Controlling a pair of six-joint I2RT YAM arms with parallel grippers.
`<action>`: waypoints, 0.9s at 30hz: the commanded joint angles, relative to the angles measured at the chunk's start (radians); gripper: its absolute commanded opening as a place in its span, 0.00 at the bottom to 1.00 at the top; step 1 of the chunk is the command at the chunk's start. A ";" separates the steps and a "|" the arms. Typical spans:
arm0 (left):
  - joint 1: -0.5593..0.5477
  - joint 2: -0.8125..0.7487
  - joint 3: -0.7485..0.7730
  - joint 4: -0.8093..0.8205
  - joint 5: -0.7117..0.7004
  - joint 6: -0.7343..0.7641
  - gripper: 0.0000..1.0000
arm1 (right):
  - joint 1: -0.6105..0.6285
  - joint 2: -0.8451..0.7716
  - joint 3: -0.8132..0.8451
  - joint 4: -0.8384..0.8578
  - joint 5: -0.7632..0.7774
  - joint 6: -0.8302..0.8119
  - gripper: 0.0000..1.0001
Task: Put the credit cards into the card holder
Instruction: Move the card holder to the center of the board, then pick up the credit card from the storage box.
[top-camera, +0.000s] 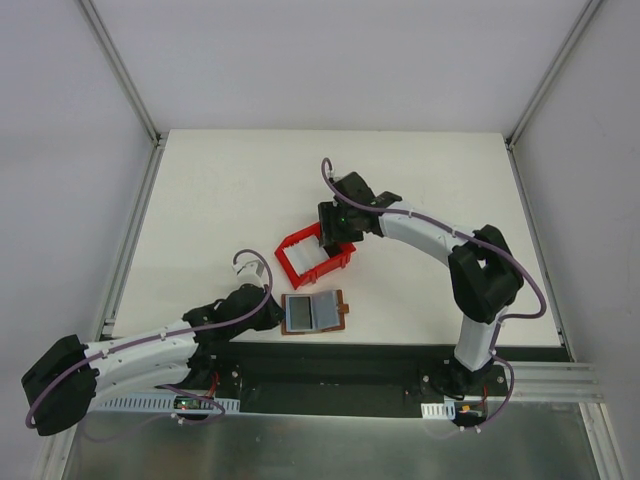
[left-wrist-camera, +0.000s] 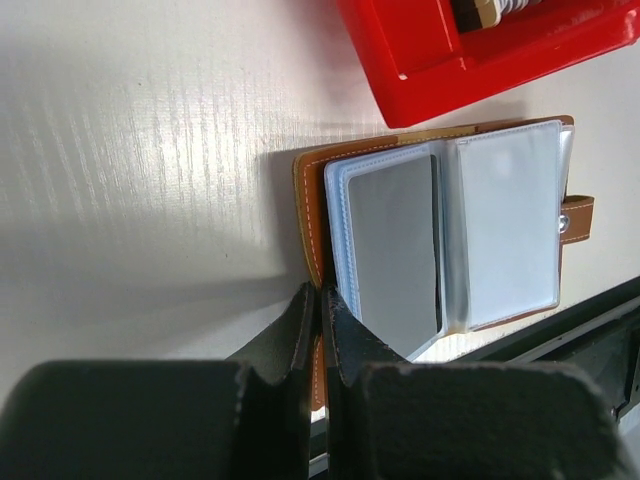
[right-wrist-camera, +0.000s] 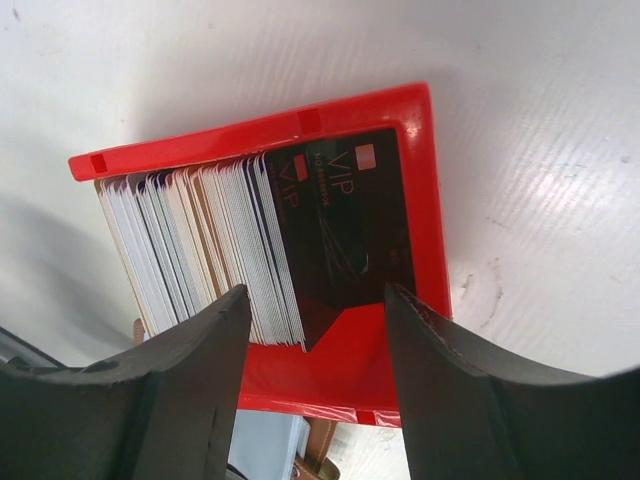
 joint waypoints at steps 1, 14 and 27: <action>0.017 0.024 0.029 -0.045 0.005 0.041 0.00 | -0.027 -0.056 -0.007 -0.043 0.089 -0.026 0.59; 0.031 0.073 0.049 -0.020 0.019 0.061 0.00 | -0.081 -0.138 -0.118 -0.025 0.080 -0.012 0.60; 0.126 0.147 0.064 0.043 0.116 0.098 0.00 | -0.101 -0.013 0.000 0.049 -0.100 -0.069 0.70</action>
